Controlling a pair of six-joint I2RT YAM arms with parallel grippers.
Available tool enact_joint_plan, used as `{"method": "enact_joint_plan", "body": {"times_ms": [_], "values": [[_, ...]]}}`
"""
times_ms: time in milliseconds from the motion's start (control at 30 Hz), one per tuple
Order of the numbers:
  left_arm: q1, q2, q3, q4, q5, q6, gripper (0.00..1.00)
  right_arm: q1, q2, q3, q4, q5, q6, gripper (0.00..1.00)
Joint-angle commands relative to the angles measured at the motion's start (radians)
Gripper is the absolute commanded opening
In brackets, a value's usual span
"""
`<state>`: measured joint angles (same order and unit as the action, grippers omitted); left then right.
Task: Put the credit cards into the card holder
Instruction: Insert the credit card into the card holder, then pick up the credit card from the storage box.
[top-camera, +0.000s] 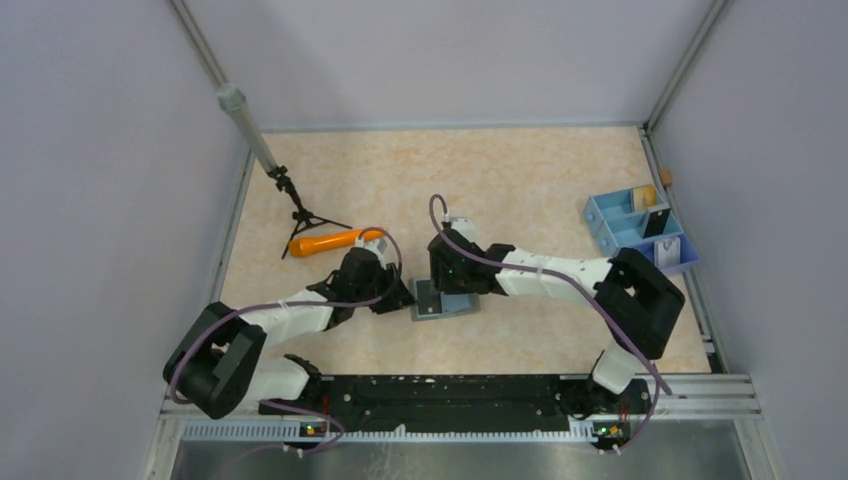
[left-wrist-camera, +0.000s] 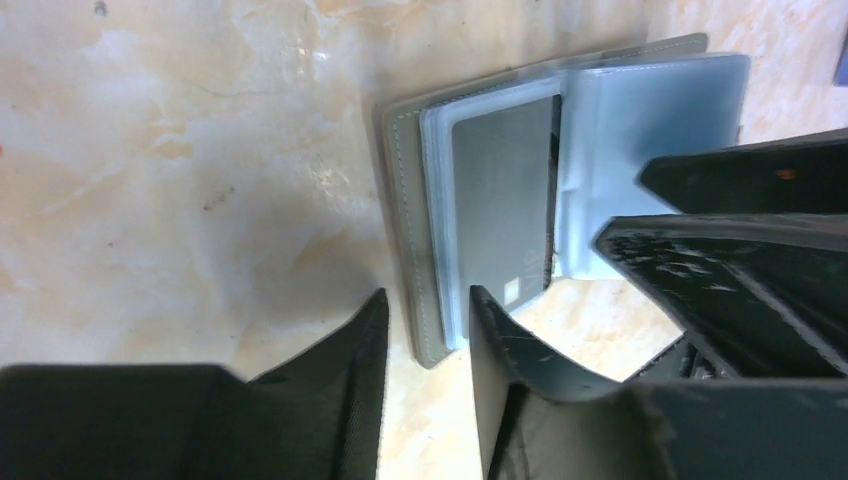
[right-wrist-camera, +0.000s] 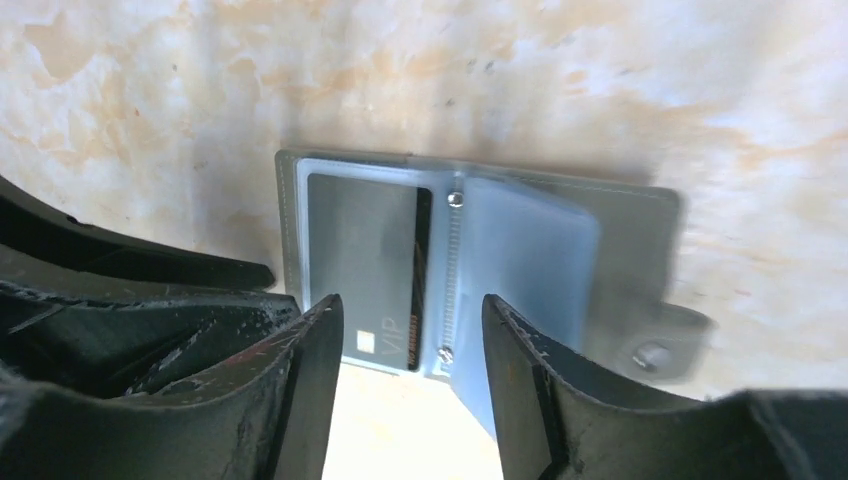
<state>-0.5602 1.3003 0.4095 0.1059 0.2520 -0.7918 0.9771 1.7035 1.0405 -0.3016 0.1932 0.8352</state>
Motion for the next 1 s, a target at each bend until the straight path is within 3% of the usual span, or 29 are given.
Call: {"method": "enact_joint_plan", "body": {"times_ms": [0,133,267,433,633,833,967], "values": [[0.002,-0.065,0.019,-0.073,-0.047,0.024,0.45,-0.002,-0.162,0.098,-0.183,0.182,-0.113,0.55],[0.025,-0.132,0.047,-0.188,-0.097,0.057,0.75,-0.09,-0.25,0.113,-0.31,0.222,-0.179,0.59],[0.083,-0.211,0.106,-0.318,-0.094,0.1,0.98,-0.22,-0.341,0.121,-0.41,0.292,-0.249,0.6],[0.213,-0.282,0.271,-0.511,-0.036,0.222,0.99,-0.448,-0.416,0.115,-0.439,0.328,-0.359,0.62],[0.28,-0.285,0.507,-0.709,-0.163,0.405,0.99,-0.764,-0.417,0.101,-0.335,0.342,-0.45,0.64],[0.284,-0.287,0.556,-0.75,-0.369,0.518,0.99,-1.009,-0.349,0.088,-0.166,0.298,-0.483,0.64],[0.285,-0.293,0.513,-0.707,-0.336,0.529,0.99,-1.116,-0.253,0.121,-0.081,0.26,-0.495,0.63]]}}
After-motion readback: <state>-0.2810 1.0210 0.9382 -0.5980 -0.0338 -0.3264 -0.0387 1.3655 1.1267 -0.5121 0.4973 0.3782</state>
